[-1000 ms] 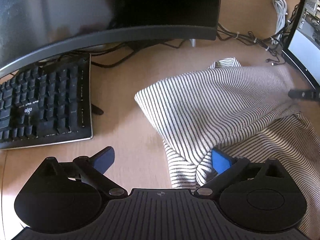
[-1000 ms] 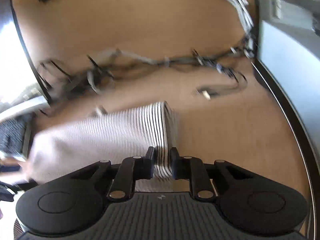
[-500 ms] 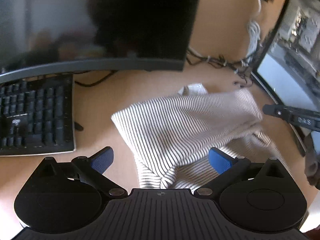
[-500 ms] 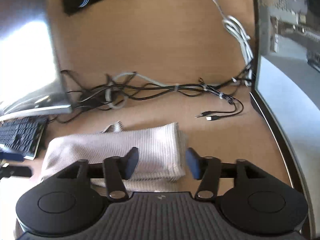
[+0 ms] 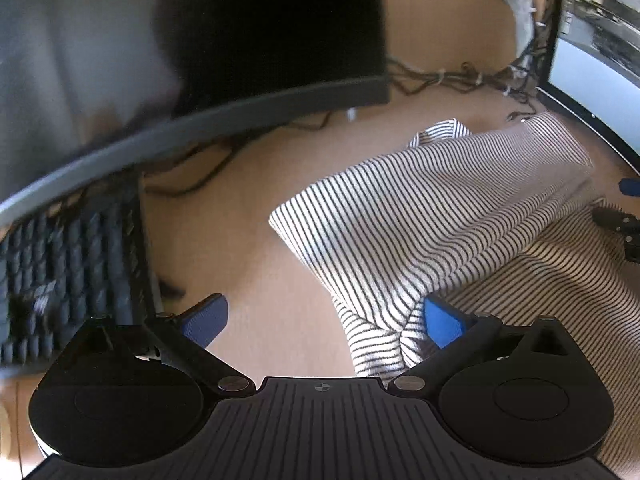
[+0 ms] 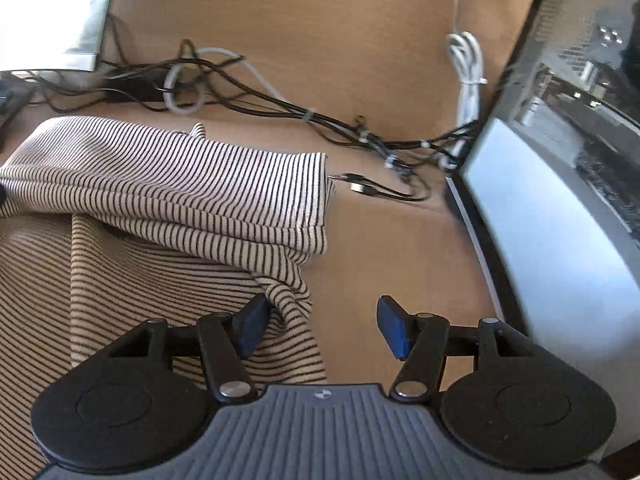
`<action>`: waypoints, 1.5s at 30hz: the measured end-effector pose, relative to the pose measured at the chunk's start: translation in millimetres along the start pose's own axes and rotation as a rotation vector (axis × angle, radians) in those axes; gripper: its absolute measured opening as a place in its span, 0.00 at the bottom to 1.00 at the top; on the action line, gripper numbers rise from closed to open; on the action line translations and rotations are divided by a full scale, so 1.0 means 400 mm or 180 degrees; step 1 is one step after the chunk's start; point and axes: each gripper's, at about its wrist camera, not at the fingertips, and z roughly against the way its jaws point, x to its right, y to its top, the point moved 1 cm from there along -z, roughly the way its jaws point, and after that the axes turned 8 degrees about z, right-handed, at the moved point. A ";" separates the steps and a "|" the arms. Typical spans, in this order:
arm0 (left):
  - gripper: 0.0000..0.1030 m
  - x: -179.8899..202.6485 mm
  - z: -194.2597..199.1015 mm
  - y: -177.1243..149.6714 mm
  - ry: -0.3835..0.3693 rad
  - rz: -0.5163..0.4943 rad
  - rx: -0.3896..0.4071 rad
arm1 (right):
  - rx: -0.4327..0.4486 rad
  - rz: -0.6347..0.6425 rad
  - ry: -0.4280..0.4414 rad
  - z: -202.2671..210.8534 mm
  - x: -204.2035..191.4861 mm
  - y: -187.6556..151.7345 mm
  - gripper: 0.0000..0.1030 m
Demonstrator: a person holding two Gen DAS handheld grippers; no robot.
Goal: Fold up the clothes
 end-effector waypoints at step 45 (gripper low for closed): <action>1.00 0.106 -0.020 0.029 -0.0925 0.0957 -0.0238 | -0.0288 -0.1138 0.1232 -0.050 0.139 0.027 0.62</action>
